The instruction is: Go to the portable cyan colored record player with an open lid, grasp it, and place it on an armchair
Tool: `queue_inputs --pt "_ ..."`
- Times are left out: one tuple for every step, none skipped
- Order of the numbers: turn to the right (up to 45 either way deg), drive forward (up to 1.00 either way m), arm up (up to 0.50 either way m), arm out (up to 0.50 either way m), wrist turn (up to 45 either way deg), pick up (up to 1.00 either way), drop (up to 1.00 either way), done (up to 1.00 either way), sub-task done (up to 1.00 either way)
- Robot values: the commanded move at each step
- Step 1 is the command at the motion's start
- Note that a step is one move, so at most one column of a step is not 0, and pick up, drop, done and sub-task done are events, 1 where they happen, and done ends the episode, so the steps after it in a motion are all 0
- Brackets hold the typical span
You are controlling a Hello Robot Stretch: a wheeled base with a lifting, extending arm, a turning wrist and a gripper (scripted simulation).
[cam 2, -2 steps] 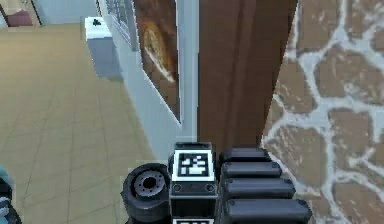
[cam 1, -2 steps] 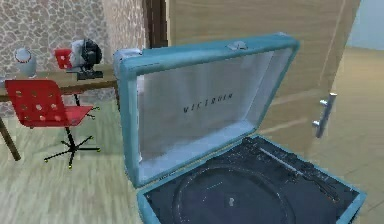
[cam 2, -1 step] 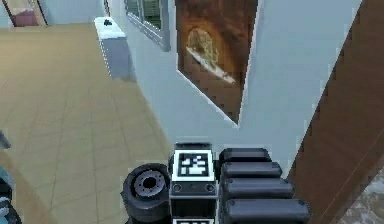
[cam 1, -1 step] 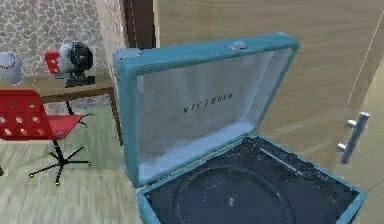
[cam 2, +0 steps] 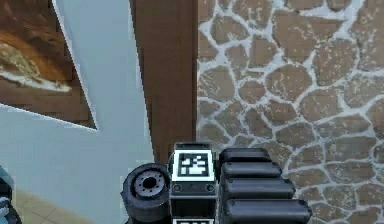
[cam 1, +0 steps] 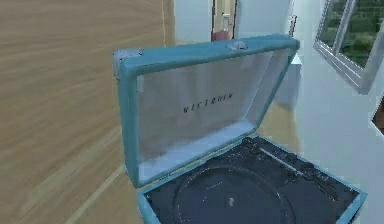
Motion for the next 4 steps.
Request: queue_inputs --pt "9.0 0.00 0.00 0.00 0.0 0.00 0.00 0.00 0.00" --pt "0.0 1.00 0.00 0.00 0.0 0.00 0.00 0.00 0.00" --pt "0.0 0.40 0.00 0.00 0.0 0.00 0.00 0.00 0.00" --pt "-45.0 0.00 0.00 0.00 0.0 0.00 0.00 0.00 0.00"
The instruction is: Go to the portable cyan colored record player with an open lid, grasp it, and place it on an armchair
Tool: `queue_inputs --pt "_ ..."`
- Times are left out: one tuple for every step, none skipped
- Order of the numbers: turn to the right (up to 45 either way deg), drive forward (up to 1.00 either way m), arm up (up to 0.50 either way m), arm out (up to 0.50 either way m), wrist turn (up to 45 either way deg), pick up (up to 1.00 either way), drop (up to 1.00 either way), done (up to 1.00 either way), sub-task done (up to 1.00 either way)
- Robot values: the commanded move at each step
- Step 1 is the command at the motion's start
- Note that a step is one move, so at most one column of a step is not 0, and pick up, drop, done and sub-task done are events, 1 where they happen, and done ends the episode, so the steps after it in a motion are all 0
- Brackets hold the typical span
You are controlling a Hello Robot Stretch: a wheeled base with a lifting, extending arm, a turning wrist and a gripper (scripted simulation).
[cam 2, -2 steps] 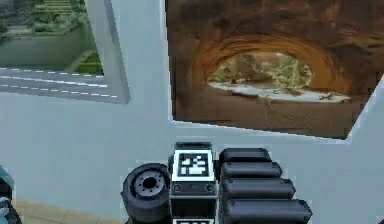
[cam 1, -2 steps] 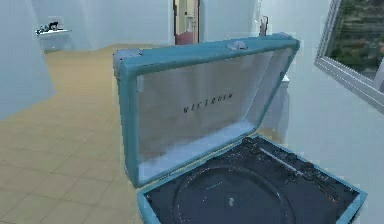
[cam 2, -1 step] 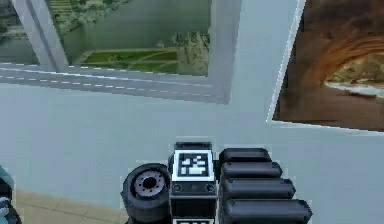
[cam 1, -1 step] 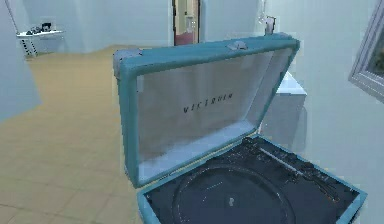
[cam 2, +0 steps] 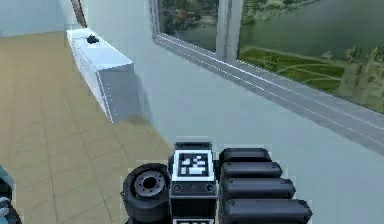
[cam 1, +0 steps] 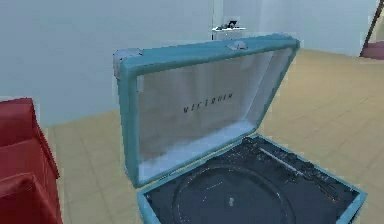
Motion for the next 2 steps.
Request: queue_inputs --pt "-24.0 0.00 0.00 0.00 0.0 0.00 0.00 0.00 0.00" --pt "0.0 1.00 0.00 0.00 0.0 0.00 0.00 0.00 0.00"
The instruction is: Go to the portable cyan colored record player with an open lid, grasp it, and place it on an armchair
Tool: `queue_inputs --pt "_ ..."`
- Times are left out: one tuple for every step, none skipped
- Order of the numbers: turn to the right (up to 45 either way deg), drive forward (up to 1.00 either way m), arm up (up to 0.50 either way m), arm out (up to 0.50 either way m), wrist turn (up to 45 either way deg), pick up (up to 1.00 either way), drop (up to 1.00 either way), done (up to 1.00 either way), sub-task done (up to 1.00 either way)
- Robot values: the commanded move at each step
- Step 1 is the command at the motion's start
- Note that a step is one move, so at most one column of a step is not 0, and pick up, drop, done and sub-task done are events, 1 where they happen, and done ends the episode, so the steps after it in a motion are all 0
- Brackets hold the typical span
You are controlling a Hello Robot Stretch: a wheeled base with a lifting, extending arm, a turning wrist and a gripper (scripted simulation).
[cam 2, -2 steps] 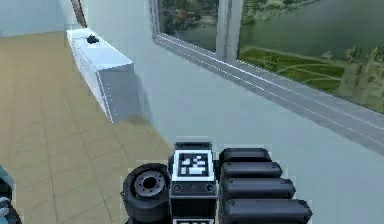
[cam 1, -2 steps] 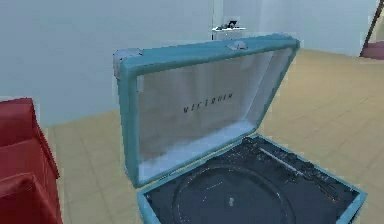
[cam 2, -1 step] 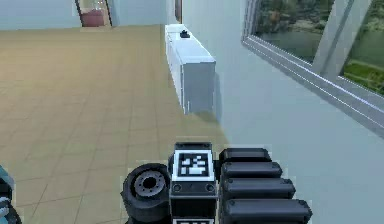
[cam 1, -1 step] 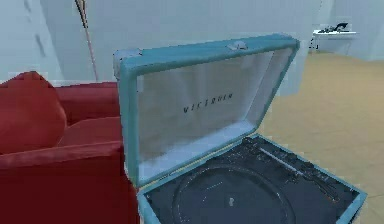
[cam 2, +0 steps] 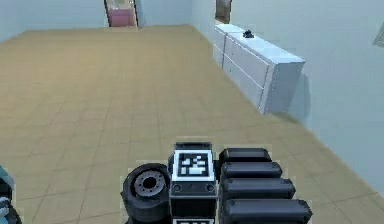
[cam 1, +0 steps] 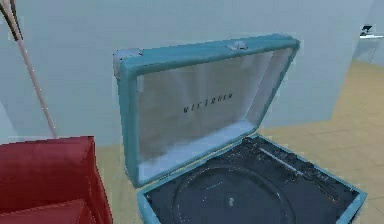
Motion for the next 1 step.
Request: queue_inputs --pt "-6.0 0.00 0.00 0.00 0.0 0.00 0.00 0.00 0.00"
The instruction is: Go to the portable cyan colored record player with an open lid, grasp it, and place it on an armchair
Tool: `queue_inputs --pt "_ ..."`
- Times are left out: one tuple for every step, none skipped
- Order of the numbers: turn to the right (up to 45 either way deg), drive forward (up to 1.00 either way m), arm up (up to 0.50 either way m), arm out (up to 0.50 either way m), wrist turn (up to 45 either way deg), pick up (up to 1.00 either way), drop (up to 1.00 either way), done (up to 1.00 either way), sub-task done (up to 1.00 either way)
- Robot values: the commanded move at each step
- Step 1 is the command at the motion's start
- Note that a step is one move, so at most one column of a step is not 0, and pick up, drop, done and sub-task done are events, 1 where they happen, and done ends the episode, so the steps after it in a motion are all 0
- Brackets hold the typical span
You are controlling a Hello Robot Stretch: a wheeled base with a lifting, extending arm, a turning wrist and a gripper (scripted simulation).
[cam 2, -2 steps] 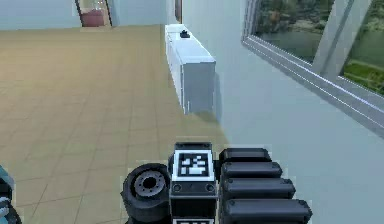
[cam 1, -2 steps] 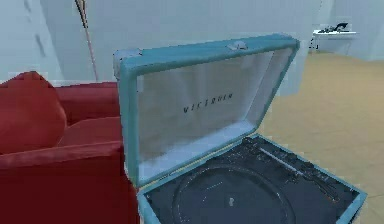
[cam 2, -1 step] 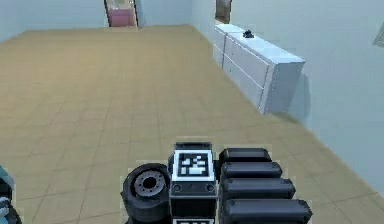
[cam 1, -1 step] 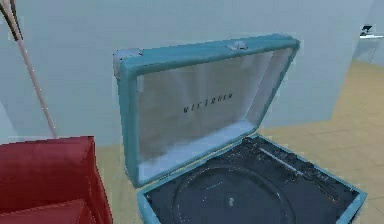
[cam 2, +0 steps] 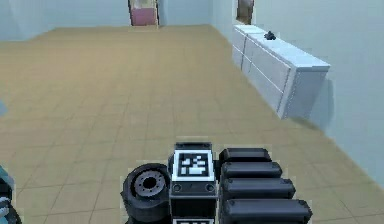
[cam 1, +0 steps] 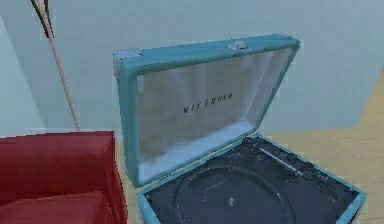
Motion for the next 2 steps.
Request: queue_inputs --pt "0.0 0.60 0.00 0.00 0.0 0.00 0.00 0.00 0.00" --pt "-45.0 0.00 0.00 0.00 0.0 0.00 0.00 0.00 0.00"
